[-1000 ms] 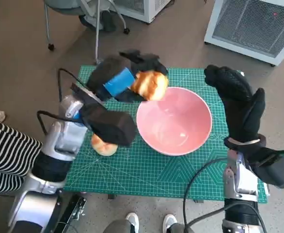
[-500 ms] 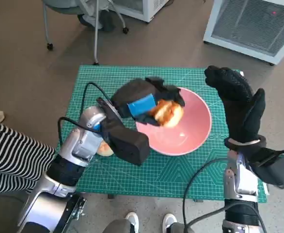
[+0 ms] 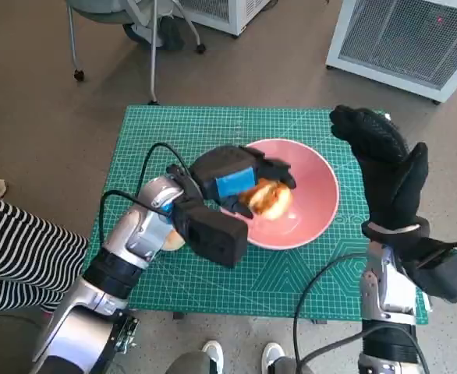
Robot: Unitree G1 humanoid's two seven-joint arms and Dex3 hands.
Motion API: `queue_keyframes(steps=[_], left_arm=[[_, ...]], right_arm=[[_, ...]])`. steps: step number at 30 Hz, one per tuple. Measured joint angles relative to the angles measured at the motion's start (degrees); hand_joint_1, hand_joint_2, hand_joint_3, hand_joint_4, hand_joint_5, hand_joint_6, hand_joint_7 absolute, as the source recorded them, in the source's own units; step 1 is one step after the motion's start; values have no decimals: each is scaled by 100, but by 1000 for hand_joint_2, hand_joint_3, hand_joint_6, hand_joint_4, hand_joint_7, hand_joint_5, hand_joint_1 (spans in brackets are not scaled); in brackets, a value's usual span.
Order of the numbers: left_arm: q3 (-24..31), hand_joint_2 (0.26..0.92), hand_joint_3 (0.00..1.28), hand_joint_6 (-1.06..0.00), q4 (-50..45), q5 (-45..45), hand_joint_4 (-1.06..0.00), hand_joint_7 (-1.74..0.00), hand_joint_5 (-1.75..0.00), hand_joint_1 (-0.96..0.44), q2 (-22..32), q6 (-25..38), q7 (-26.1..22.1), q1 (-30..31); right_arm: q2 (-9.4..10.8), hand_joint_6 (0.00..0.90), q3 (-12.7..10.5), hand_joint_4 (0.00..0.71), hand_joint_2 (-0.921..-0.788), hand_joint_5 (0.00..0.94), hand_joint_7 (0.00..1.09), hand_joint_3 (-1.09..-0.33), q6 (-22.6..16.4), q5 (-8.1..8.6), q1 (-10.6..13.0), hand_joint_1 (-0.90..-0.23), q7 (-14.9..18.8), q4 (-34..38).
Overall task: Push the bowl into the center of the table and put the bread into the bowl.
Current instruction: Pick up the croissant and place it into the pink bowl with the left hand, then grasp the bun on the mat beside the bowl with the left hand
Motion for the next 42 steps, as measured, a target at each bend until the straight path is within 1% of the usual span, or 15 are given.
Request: queue_keyframes(steps=[3, 7, 11, 17, 20, 25, 31, 36, 42], left_arm=[[11, 731, 2, -287, -25, -13, -168, -32, -3, -311, 93, -94, -134, 0], [104, 729, 2, -276, -156, -130, -142, -21, -1, -354, 237, -201, -293, 4], [298, 725, 0, -276, -461, -378, -136, -17, -1, -357, 393, -198, -514, 27], [751, 715, 0, -282, -1098, -901, -139, -16, -2, -339, 702, -78, -889, 144], [1024, 712, 0, -288, -1406, -1133, -141, -15, -2, -318, 921, 17, -1024, 287], [1393, 719, 4, -292, -1727, -1228, -139, -14, 0, -297, 1278, 66, -1041, 616], [1755, 738, 12, -294, -2108, -1228, -135, -13, -1, -324, 1739, 246, -1125, 1057], [2018, 728, 5, -304, -2447, -1333, -148, -17, -7, -327, 2133, 517, -1404, 1341], [2198, 712, 0, -313, -2674, -1509, -161, -18, -9, -311, 2525, 701, -1775, 1586]], right_arm=[[2, 118, 2, 198, -921, 1, 395, -706, 0, 0, 2, -722, 0, 0], [4, 118, 4, 197, -921, 0, 395, -706, 0, -1, 4, -722, 0, -2], [7, 115, 14, 197, -921, 0, 393, -706, 0, -3, 13, -722, -1, -18], [17, 110, 29, 196, -921, 0, 392, -707, 0, -6, 33, -721, -10, -73], [24, 107, 46, 195, -921, 0, 391, -712, 0, -15, 56, -716, -24, -137], [27, 105, 70, 194, -921, 0, 391, -723, 0, -18, 136, -710, -55, -242], [23, 104, 69, 194, -921, 0, 392, -726, 0, -12, 195, -710, -55, -262], [22, 103, 68, 194, -921, 0, 392, -726, 0, -3, 206, -710, -53, -260], [25, 101, 75, 192, -921, 0, 393, -728, 6, -2, 208, -710, -53, -260]])
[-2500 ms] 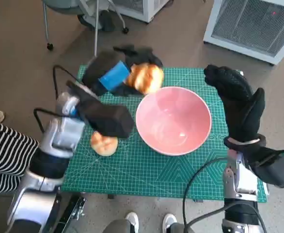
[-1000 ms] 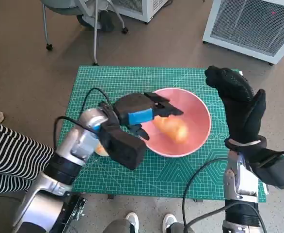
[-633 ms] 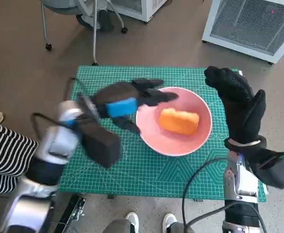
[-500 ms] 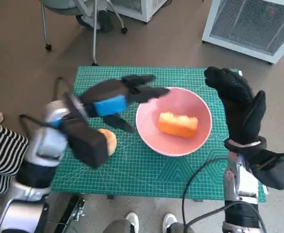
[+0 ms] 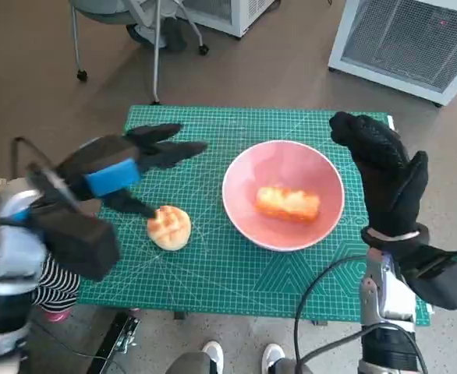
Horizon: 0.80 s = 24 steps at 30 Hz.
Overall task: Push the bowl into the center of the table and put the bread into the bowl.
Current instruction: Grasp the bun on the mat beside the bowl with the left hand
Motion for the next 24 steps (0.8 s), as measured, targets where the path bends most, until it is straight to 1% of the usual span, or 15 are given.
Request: queue_keyframes(steps=[5, 13, 19, 24], left_arm=[[29, 706, 0, -314, -65, -46, -166, -15, -7, -301, 166, 51, -156, 194], [-9, 706, 1, -312, -72, -39, -164, -8, -2, -273, 195, 204, -351, 482], [-140, 709, 2, -306, -47, 43, -158, -3, 0, -253, 194, 259, -377, 558], [-324, 712, 3, -301, 155, 188, -155, 0, -1, -247, 148, 247, -364, 566]], right_arm=[[6, 99, 23, 190, -921, 0, 394, -729, 43, 2, 0, -713, 0, -1], [11, 96, 35, 184, -921, 0, 397, -733, 63, 8, 0, -714, 23, 4], [3, 93, 34, 179, -921, 0, 402, -745, 72, 7, 1, -712, 45, 3], [-7, 92, 30, 179, -921, 0, 404, -747, 92, 6, 6, -712, 47, -3]])
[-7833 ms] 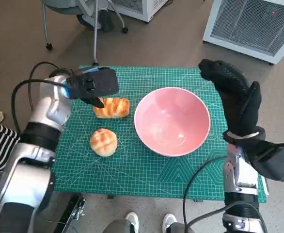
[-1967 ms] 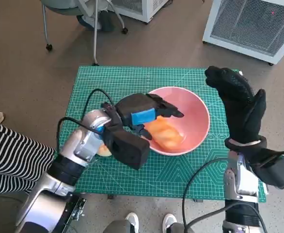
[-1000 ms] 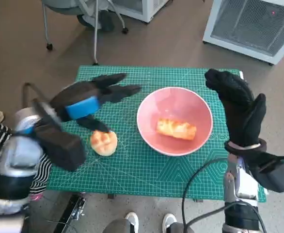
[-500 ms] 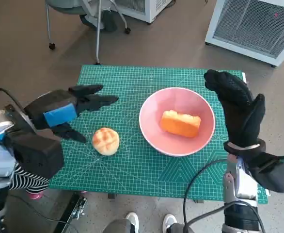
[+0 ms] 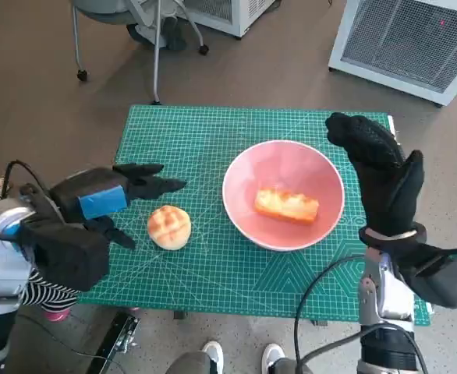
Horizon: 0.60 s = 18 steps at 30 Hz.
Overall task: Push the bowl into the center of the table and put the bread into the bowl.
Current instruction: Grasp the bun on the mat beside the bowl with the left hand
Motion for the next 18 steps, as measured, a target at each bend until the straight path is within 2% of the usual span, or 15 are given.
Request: queue_keyframes(steps=[6, 12, 18], left_arm=[[-322, 716, 4, -295, 617, 127, -158, 0, -2, -239, -232, -209, 154, -20], [-682, 720, 4, -308, 1634, 252, -180, -6, -8, -199, -627, -621, 391, -167], [-915, 723, 4, -365, 2509, 471, -271, -27, -32, -92, -962, -946, 747, -411]], right_arm=[[-14, 92, -13, 180, -921, 1, 407, -746, 24, 0, 9, -712, 0, -13], [-22, 91, -28, 180, -921, 1, 409, -745, 59, 0, 12, -712, 0, -20], [-25, 90, -35, 179, -921, 0, 410, -745, 62, -3, 14, -712, 0, -24]])
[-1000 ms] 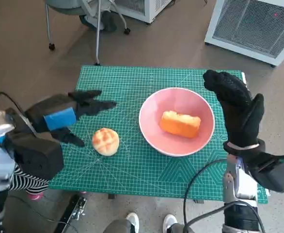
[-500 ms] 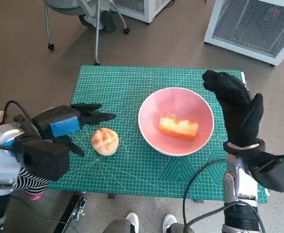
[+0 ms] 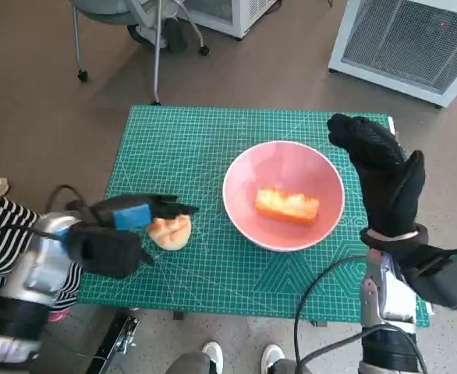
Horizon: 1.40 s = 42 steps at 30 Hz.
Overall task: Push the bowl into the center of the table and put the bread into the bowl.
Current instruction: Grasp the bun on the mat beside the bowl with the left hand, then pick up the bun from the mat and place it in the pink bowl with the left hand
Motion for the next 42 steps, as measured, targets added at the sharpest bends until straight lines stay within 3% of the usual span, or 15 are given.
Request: queue_keyframes(steps=[5, 10, 12, 16, 18, 21, 30, 42], left_arm=[[-138, 754, 13, -501, 421, 282, -448, -62, -46, -21, -137, -102, 381, -215], [-300, 797, 25, -683, 645, 649, -711, -149, -137, 31, -204, -102, 774, -382], [-350, 814, 16, -683, 712, 721, -776, -304, -232, 39, -212, -102, 896, -420], [-427, 835, 4, -591, 861, 890, -750, -688, -565, 44, -219, -131, 1136, -461], [-461, 876, 30, -583, 910, 918, -759, -933, -826, 23, -219, -148, 1233, -461], [-486, 906, 39, -590, 924, 940, -769, -1084, -1019, 8, -218, -193, 1343, -460], [-362, 913, 18, -644, 562, 838, -804, -1116, -1066, 1, -153, -277, 1382, -421], [285, 914, 14, -650, -924, 90, -809, -1117, -1058, 1, -32, 68, 823, -228]], right_arm=[[-3, 89, -3, 180, -921, 1, 412, -746, -1, -1, 3, -712, 0, -10], [-10, 87, -11, 180, -921, 1, 413, -745, -8, -2, 9, -715, 0, -10], [-12, 87, -13, 180, -921, 1, 413, -744, -11, -2, 14, -716, 0, -11], [-21, 86, -14, 180, -921, 1, 414, -744, -11, -2, 34, -719, 0, -30], [-29, 85, -15, 180, -921, 1, 414, -744, -11, -3, 42, -719, 0, -50], [-52, 84, -17, 180, -921, 1, 414, -744, -12, -3, 43, -720, 1, -55], [-85, 81, -28, 180, -921, 0, 416, -744, -11, -1, 43, -720, 1, -53], [-86, 79, -27, 180, -921, 0, 418, -745, -3, 2, 42, -720, 2, -53]])
